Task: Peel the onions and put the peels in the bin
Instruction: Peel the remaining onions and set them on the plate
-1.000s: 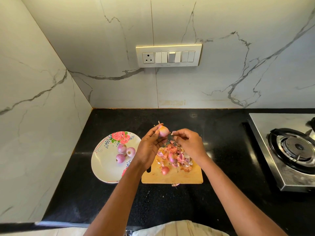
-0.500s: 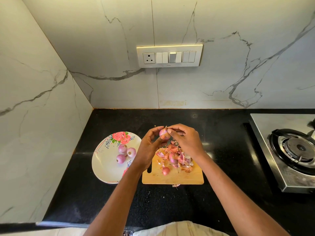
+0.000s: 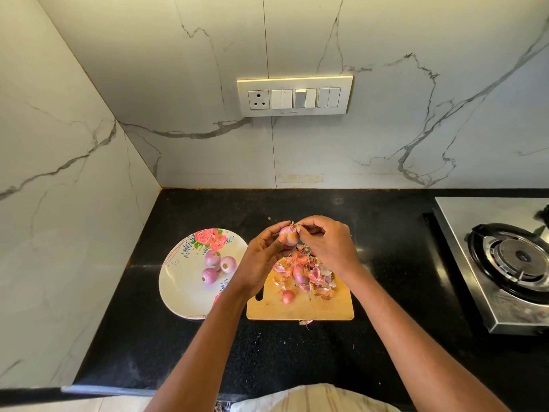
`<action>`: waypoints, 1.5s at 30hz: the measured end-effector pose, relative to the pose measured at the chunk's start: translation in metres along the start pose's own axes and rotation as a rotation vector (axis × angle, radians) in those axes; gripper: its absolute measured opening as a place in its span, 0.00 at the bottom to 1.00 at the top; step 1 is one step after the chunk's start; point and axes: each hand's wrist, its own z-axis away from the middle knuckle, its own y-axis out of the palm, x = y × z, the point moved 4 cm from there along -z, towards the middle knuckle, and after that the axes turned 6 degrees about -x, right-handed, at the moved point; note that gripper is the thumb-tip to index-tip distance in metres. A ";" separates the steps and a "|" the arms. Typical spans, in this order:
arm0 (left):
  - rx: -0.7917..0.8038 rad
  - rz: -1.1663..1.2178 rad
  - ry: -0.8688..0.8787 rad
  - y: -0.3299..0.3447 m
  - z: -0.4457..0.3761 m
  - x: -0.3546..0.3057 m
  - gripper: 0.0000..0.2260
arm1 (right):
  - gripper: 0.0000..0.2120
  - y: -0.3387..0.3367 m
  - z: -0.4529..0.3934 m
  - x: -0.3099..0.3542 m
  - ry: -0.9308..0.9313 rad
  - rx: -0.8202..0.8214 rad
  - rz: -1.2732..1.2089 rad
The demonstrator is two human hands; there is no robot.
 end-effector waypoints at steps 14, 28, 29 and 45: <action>-0.024 -0.018 0.022 0.002 0.001 -0.002 0.13 | 0.05 0.001 0.004 0.003 0.054 -0.010 -0.089; 0.038 0.085 -0.045 0.002 0.001 0.002 0.15 | 0.03 0.001 0.008 0.002 0.118 -0.020 -0.038; 0.035 0.091 -0.048 0.001 0.001 0.003 0.15 | 0.03 0.000 0.008 0.000 0.147 -0.019 -0.077; 0.005 0.047 -0.032 -0.003 -0.002 0.001 0.12 | 0.05 0.003 0.006 0.002 0.087 -0.002 -0.158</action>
